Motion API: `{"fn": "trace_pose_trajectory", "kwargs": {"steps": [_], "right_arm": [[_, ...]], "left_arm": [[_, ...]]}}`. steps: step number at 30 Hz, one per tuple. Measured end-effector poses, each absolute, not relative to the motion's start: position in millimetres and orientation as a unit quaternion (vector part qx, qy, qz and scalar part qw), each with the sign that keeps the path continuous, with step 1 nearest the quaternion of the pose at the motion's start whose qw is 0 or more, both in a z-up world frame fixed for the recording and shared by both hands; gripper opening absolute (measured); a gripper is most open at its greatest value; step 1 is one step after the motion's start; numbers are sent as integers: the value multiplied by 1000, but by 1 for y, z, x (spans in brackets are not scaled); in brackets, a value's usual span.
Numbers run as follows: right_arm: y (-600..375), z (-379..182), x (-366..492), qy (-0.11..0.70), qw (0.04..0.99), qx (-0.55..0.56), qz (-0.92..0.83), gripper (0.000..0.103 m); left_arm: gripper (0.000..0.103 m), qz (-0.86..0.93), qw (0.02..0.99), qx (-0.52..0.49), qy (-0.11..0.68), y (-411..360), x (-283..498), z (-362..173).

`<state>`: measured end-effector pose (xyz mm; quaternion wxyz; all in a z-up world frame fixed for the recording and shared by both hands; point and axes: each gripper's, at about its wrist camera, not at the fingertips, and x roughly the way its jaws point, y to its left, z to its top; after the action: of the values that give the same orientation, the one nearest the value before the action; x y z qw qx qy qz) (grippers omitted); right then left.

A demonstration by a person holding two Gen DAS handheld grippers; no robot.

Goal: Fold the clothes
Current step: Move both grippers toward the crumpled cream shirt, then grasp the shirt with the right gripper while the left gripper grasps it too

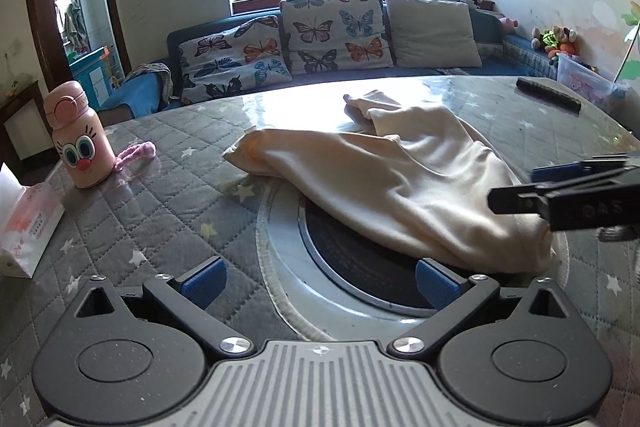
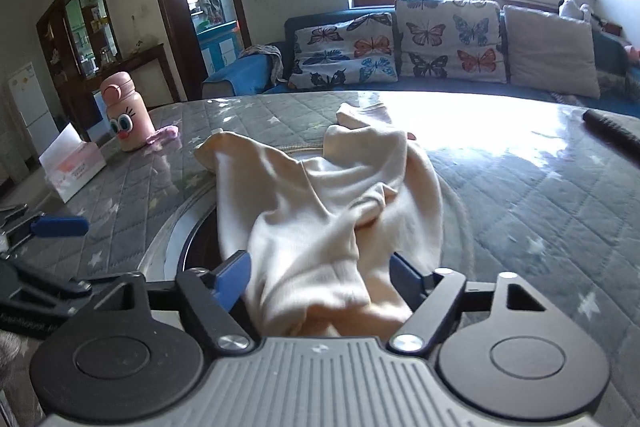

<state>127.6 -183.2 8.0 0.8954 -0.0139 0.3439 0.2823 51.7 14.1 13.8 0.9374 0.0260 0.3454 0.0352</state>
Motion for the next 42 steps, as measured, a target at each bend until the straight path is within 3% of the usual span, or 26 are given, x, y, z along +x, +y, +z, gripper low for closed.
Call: {"fn": "trace_pose_trajectory", "kwargs": {"steps": [4,6,9,12,19,25,27,30,42], "right_arm": [[-171,0,144,354,889,-16,290,55],[-168,-3,145,354,887,-19,296,38],[-163,-4,143,350,885,-26,306,20],[-160,3,128,329,884,-43,328,15],[-138,19,64,274,857,-133,416,13],[-111,-1,23,275,818,-191,467,14],[-111,-3,17,275,815,-195,472,17],[-113,-1,12,278,813,-187,476,32],[-163,24,52,302,851,-134,407,37]], "left_arm": [[93,38,938,23,343,20,53,15],[91,40,939,22,341,24,53,17],[85,44,942,21,333,28,52,22],[80,46,946,19,320,31,50,31],[78,12,959,32,282,21,45,60],[78,-38,955,54,289,-3,55,61],[78,-53,952,61,296,-13,63,57],[78,-70,946,70,309,-27,77,51],[79,-92,937,74,329,-61,125,33]]}}
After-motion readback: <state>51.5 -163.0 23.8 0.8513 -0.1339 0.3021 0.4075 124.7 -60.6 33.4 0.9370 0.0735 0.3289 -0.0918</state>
